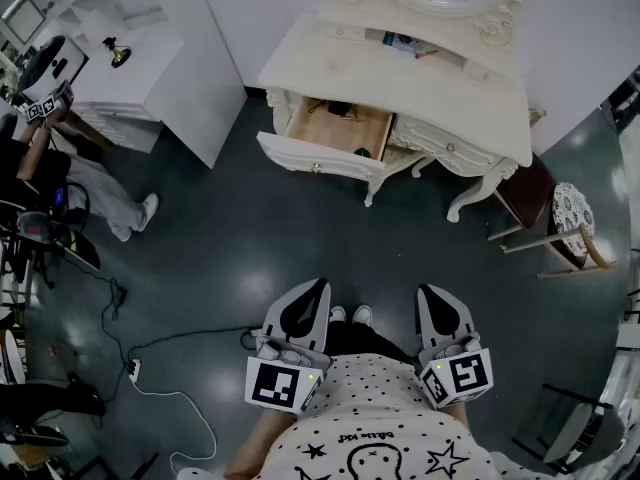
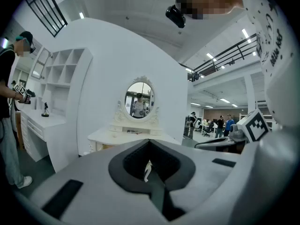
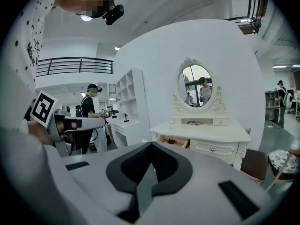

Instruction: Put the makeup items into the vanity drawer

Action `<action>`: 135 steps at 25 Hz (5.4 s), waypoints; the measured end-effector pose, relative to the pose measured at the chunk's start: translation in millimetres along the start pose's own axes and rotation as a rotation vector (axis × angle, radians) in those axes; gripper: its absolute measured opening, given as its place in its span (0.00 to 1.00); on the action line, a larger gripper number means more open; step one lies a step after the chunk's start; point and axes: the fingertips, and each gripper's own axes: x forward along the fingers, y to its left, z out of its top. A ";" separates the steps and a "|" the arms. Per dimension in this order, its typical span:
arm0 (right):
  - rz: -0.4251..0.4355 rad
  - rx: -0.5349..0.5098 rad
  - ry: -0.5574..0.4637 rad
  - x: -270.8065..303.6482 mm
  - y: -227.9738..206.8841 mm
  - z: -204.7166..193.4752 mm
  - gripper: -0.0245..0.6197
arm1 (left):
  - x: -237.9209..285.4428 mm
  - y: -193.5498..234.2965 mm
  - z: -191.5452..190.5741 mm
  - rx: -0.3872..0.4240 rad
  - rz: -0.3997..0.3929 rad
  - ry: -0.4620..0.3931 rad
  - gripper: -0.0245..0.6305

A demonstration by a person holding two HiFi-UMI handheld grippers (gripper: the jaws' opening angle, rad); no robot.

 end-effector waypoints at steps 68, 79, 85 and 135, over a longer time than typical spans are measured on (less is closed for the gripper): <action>0.088 -0.023 -0.023 146.9 -94.4 56.5 0.05 | 154.9 74.1 48.2 -0.040 0.047 -0.091 0.03; 0.020 -0.009 -0.044 215.3 -89.0 84.6 0.05 | 199.7 140.9 66.8 -0.029 -0.019 -0.076 0.03; -0.025 0.005 -0.061 256.2 -72.4 107.4 0.05 | 216.4 190.4 87.0 -0.008 -0.059 -0.062 0.03; 0.102 0.018 0.037 405.7 -160.9 139.4 0.05 | 349.7 278.7 126.7 -0.014 0.142 -0.080 0.03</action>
